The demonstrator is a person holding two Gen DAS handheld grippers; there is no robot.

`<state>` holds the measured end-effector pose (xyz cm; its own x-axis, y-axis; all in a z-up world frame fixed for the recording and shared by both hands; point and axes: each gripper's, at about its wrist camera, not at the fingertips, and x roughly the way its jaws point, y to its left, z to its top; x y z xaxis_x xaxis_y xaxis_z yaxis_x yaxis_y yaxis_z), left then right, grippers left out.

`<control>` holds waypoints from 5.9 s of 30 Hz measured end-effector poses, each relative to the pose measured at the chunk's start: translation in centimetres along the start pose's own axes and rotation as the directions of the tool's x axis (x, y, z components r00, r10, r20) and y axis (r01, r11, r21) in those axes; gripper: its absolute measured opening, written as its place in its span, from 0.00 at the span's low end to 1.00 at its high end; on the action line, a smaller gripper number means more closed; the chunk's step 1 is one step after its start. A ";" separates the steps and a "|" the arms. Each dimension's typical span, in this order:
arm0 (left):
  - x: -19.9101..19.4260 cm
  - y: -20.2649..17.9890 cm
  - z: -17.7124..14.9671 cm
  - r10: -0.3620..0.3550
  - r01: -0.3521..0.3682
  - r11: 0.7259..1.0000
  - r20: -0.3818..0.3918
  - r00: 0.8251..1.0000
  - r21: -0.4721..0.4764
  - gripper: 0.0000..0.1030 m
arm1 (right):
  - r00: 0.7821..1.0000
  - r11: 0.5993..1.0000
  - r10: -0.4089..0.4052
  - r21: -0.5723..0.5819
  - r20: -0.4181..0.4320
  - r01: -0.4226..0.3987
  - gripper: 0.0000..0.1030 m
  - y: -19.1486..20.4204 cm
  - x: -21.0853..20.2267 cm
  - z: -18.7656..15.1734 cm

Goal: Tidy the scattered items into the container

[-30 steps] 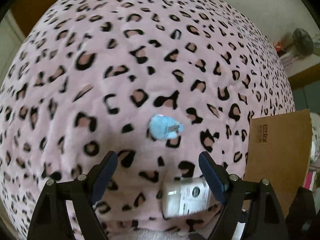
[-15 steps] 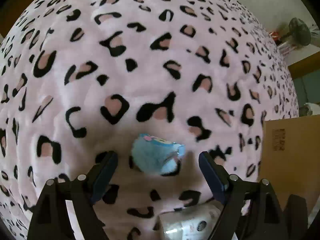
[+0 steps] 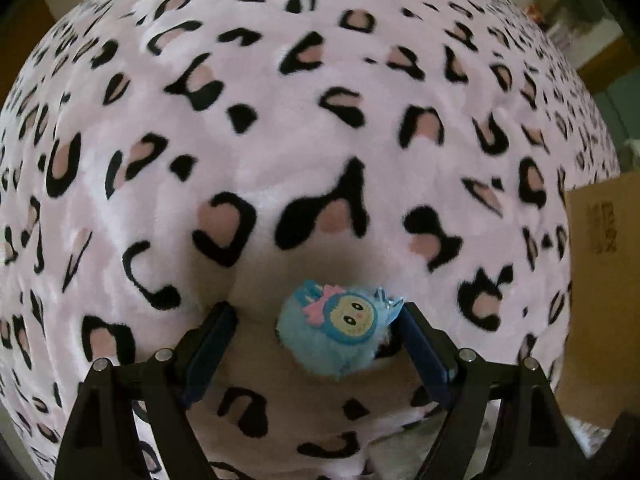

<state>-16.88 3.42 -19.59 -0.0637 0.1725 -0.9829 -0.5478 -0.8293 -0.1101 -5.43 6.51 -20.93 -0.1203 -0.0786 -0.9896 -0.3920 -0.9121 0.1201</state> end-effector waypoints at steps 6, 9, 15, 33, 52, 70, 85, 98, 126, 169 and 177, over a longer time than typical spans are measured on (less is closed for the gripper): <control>-0.5 0.6 -0.2 0.002 0.000 0.998 0.026 1.000 -0.058 0.69 | 1.000 0.999 0.031 0.025 -0.006 -0.031 0.79 -1.7 -1.6 -0.4; -1.2 1.4 -0.4 -0.005 0.009 0.995 0.037 0.999 -0.103 0.49 | 0.999 0.999 0.032 0.026 0.007 -0.032 0.78 -2.4 -2.9 -0.9; -2.8 2.8 -2.3 -0.011 0.017 0.989 0.044 0.999 -0.149 0.25 | 0.998 0.998 0.034 0.044 0.051 -0.036 0.78 -3.8 -5.5 -1.5; -12.4 0.2 -10.8 0.065 -0.048 0.983 0.095 0.993 -0.178 0.25 | 0.976 0.997 0.063 0.022 0.210 -0.069 0.78 -5.2 -15.5 -2.5; -20.2 -7.8 -12.0 0.070 -0.053 0.994 0.179 0.981 -0.100 0.25 | 0.933 0.996 0.061 0.043 0.356 -0.082 0.78 -8.0 -24.0 -5.0; -23.3 -17.3 -9.5 0.031 -0.036 0.999 0.221 0.975 0.018 0.25 | 0.920 0.997 0.015 0.069 0.391 -0.046 0.78 -14.8 -28.7 -6.9; -21.8 -25.4 -6.6 -0.006 -0.018 0.993 0.203 0.979 0.116 0.25 | 0.922 0.991 -0.052 0.136 0.385 -0.001 0.78 -23.0 -29.7 -8.2; -18.5 -28.3 -3.7 -0.026 0.003 0.987 0.138 0.990 0.161 0.25 | 0.953 0.995 -0.071 0.085 0.294 0.048 0.78 -24.4 -27.2 -9.2; -15.0 -30.8 0.0 -0.097 0.075 0.952 0.062 0.993 0.296 0.25 | 0.977 0.985 -0.105 0.158 0.188 0.075 0.78 -23.9 -23.1 -6.8; -20.4 -28.3 -7.8 -0.019 0.007 0.978 0.054 0.998 0.211 0.63 | 0.967 0.967 -0.208 0.181 0.148 0.180 0.89 -25.0 -26.0 -10.5; -21.5 -27.3 -8.8 0.002 -0.019 0.981 0.089 0.996 0.191 0.64 | 0.958 0.957 -0.247 0.190 0.143 0.219 0.89 -25.2 -26.1 -10.7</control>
<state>6.82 17.68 3.25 -0.1387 0.2174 -0.9662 -0.6957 -0.7157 -0.0612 17.31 27.23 1.06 -0.1484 0.2075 -0.9669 -0.5750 -0.8136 -0.0863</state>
